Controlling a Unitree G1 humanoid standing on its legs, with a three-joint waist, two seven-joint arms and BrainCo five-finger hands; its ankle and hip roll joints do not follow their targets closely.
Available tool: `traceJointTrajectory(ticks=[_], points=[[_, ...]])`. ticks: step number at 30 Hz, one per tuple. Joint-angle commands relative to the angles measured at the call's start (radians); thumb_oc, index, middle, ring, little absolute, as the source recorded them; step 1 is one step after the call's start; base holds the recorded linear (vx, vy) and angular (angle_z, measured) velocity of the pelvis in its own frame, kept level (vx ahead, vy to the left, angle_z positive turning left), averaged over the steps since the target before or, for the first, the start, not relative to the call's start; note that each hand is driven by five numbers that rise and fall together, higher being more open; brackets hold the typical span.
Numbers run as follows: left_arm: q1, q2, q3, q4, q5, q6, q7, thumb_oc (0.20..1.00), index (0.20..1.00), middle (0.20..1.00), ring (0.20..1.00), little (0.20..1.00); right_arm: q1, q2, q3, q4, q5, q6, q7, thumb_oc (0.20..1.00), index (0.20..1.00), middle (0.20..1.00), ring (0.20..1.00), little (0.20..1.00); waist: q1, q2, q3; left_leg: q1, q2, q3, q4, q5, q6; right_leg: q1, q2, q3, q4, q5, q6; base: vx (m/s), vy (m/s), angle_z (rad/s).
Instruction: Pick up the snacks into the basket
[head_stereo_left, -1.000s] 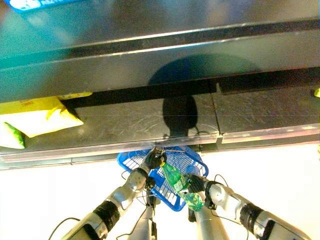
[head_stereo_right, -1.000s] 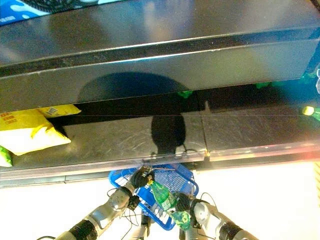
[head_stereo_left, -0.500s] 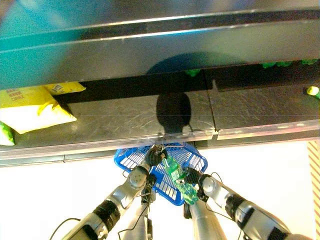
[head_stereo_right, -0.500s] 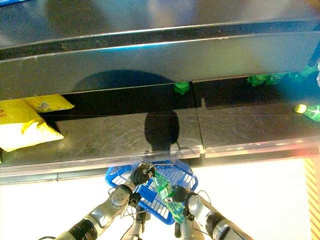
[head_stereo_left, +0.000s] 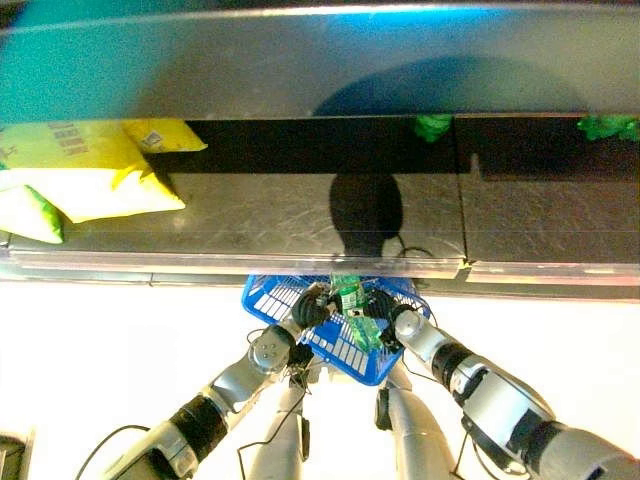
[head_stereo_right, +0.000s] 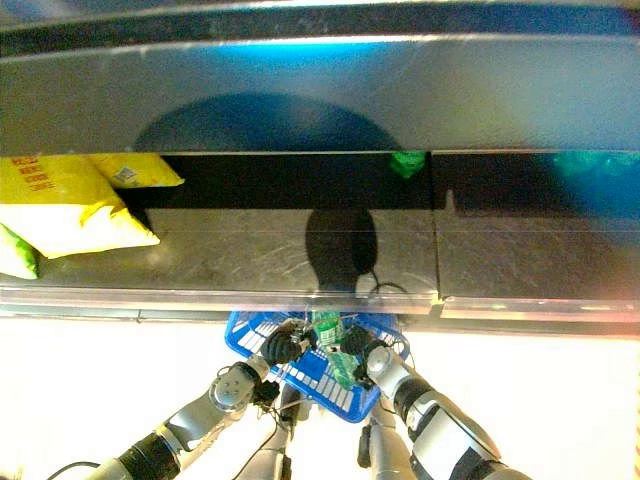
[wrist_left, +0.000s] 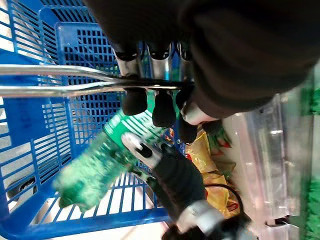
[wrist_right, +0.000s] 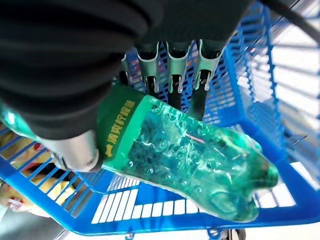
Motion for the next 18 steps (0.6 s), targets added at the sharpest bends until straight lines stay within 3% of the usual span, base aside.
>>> traceJointTrajectory(ticks=[1,18], points=[[-0.108,-0.04,-0.038,-0.358,-0.033,-0.148,-0.058,0.2,0.2,0.2,0.2,0.2,-0.135,0.02,-0.057,0.034,0.084,-0.026,-0.029,1.0,1.0,1.0,1.0,1.0,0.024,0.052,-0.021,-0.019,-0.013,0.026,-0.009,-0.003,0.032,-0.025,-0.058,0.057,0.182,-0.175,0.152,-0.02,0.015,0.07],[-0.097,-0.016,-0.05,-0.362,-0.032,-0.133,-0.073,0.2,0.2,0.2,0.2,0.2,-0.089,0.027,-0.056,0.011,0.092,-0.026,-0.029,1.0,1.0,1.0,1.0,1.0,0.02,0.035,-0.031,-0.018,-0.022,0.038,0.017,-0.021,0.042,-0.022,-0.059,0.082,0.178,-0.163,0.155,0.0,0.007,0.0]])
